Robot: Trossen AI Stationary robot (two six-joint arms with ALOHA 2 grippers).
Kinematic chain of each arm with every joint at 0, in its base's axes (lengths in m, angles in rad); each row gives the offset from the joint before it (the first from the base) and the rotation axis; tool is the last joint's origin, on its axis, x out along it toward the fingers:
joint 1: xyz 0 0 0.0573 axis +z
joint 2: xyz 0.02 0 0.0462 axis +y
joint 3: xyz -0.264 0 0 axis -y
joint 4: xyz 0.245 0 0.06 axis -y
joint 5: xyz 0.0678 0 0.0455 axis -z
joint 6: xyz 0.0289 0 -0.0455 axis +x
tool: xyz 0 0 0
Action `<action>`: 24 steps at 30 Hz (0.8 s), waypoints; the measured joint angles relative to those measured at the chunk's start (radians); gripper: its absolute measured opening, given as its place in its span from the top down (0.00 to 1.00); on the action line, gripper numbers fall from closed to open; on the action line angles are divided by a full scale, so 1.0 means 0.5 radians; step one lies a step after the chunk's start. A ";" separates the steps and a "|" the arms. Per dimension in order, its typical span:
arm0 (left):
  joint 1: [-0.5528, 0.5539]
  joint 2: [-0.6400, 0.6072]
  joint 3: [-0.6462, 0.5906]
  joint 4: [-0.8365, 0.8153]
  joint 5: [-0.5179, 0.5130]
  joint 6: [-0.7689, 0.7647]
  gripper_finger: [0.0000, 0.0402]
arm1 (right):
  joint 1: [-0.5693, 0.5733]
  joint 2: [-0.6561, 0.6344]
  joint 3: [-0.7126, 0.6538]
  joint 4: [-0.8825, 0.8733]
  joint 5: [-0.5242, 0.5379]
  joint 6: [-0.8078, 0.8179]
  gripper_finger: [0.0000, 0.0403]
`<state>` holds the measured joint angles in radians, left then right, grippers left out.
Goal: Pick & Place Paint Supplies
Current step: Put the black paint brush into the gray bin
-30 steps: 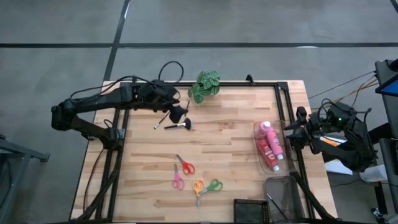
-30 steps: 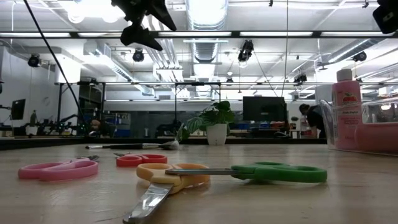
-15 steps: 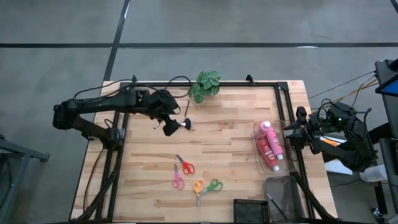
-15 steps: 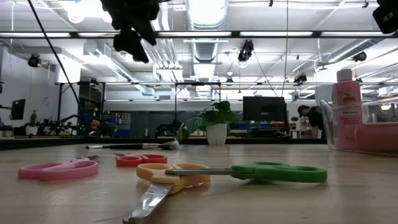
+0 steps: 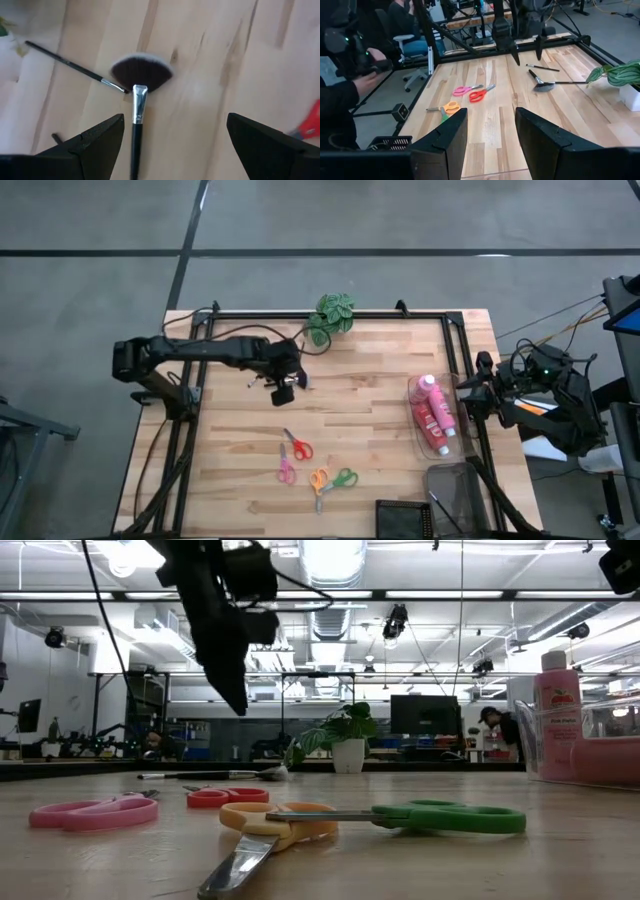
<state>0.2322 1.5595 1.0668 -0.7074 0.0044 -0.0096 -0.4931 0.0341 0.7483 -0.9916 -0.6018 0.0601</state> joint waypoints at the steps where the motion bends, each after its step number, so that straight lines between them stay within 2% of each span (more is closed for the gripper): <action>1: 0.003 0.013 -0.029 0.033 -0.001 0.041 0.11 | 0.000 0.000 0.000 0.000 0.000 0.000 0.60; 12: 0.076 0.019 -0.467 0.620 0.000 0.078 0.11 | 0.000 0.000 -0.001 0.000 0.000 0.000 0.60; 24: 0.078 0.019 -0.671 0.748 0.024 0.072 0.11 | 0.000 0.000 -0.001 0.000 0.000 0.000 0.60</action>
<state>0.2710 1.5688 0.7313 -0.3333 0.0166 0.0262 -0.4931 0.0341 0.7479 -0.9916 -0.6018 0.0601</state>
